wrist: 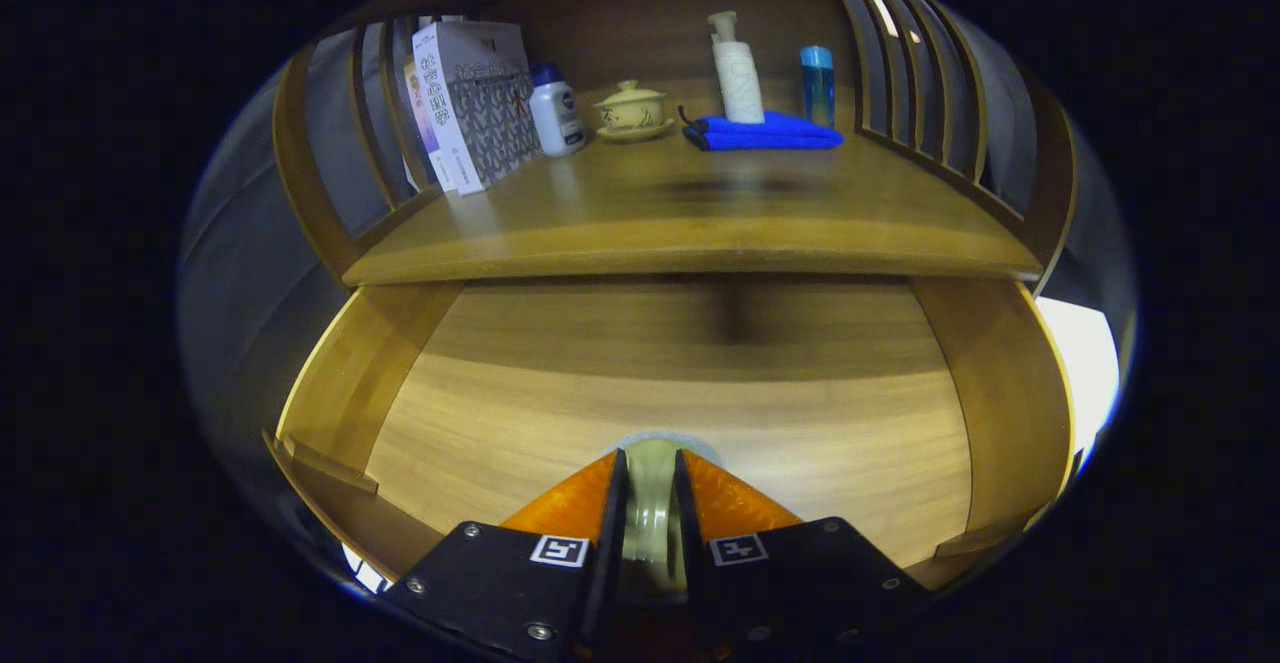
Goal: Pull open the drawer, take out the items inside it, and place them on the countertop above the cabinet.
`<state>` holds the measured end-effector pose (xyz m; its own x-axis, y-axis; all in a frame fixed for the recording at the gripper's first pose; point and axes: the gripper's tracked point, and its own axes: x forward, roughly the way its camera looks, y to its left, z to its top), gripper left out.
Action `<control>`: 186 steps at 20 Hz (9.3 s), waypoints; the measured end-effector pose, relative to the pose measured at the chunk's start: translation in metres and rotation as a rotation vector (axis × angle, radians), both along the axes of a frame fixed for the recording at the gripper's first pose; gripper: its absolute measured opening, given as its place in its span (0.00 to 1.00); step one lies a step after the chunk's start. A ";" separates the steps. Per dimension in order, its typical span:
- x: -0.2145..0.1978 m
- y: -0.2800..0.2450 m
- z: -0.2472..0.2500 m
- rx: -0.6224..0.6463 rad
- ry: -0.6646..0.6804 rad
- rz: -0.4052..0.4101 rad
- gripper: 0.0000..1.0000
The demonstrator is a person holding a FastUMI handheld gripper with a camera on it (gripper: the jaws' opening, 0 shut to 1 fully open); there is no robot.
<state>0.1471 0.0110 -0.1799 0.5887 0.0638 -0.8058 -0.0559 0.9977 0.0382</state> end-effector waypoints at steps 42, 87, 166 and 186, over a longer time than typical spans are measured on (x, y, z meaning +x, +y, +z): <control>0.174 0.021 0.161 -0.031 -0.534 -0.082 0.94; -0.125 0.037 0.115 -0.086 -0.878 -0.005 0.94; 0.017 0.029 0.014 -0.081 -0.741 -0.132 0.95; 0.074 0.027 0.011 -0.103 -0.756 -0.141 0.95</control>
<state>0.2209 0.0381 -0.1686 0.9781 -0.1055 -0.1796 0.0975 0.9938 -0.0531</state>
